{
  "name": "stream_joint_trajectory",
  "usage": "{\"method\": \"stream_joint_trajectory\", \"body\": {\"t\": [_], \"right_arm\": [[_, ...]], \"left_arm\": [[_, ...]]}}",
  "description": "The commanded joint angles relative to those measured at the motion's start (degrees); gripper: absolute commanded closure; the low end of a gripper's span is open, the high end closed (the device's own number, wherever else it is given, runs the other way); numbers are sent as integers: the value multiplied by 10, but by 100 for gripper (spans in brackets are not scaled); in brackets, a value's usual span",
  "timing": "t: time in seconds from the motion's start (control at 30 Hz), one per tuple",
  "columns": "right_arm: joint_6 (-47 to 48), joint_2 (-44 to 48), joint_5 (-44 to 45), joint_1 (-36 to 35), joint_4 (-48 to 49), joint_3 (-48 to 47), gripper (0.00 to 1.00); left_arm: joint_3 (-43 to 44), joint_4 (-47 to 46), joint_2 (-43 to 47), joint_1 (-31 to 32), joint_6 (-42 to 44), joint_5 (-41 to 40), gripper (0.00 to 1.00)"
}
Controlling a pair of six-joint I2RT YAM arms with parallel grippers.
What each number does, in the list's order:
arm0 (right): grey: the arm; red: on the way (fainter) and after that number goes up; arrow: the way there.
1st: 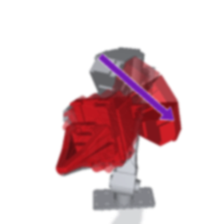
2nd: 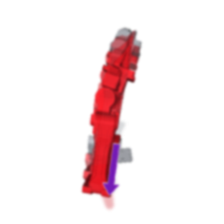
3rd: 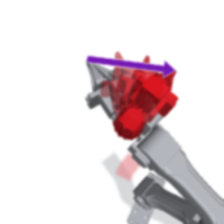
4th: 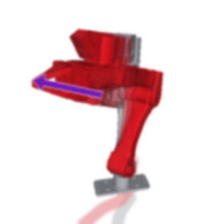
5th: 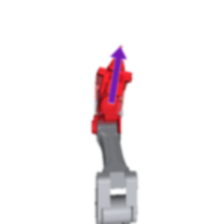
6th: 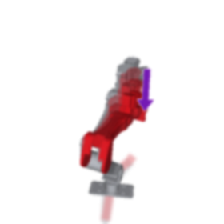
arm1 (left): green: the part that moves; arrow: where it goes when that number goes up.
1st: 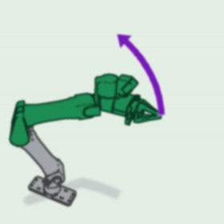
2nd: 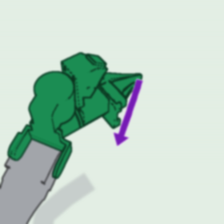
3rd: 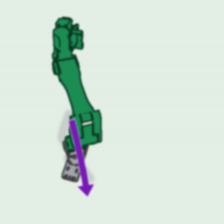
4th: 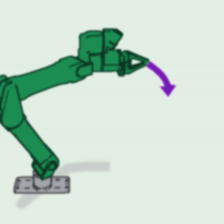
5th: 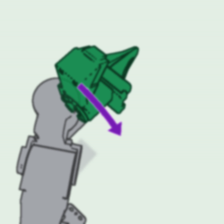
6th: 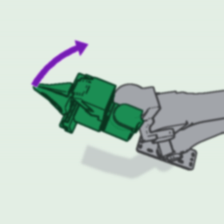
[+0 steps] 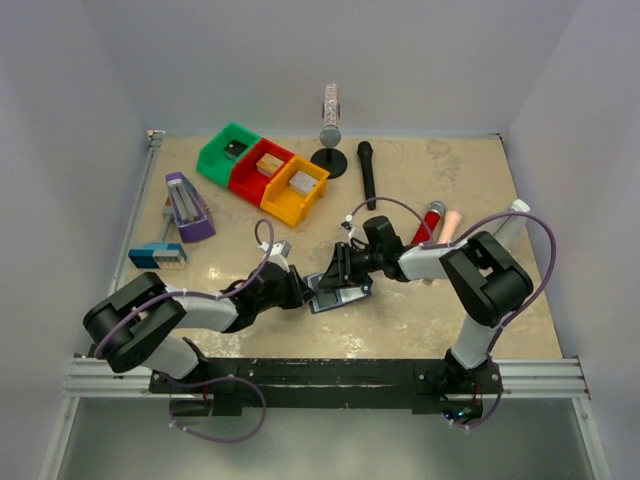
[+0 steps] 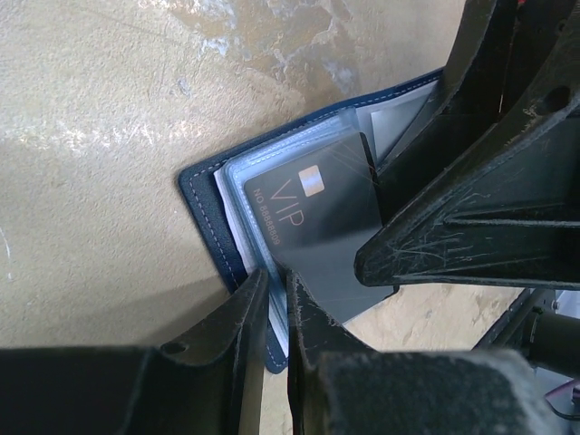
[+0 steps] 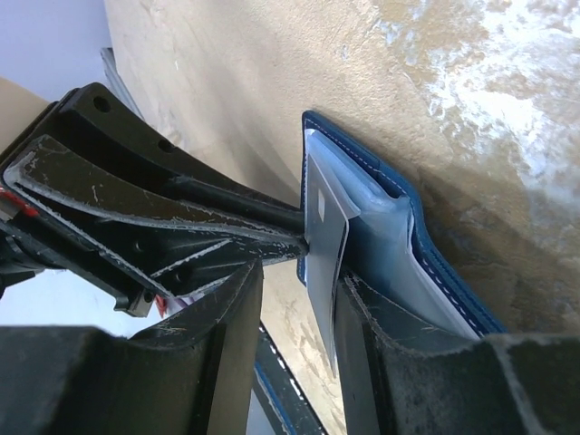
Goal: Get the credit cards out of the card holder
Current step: Remove the credit card from the card holder.
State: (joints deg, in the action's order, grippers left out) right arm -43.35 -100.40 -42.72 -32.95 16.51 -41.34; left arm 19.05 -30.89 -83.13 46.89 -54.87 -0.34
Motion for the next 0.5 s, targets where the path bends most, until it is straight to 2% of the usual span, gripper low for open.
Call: {"method": "stream_joint_trajectory", "body": {"t": [0.0, 0.27, 0.47], "right_arm": [[18, -13, -19, -19, -23, -29, 60], [29, -2, -10, -20, -41, -23, 60], [36, 12, 0, -19, -58, -23, 61]], "left_arm": [[1, -41, -6, 7, 3, 23, 81], [-13, -28, 17, 7, 4, 6, 68], [-20, -2, 29, 7, 3, -10, 69]]}}
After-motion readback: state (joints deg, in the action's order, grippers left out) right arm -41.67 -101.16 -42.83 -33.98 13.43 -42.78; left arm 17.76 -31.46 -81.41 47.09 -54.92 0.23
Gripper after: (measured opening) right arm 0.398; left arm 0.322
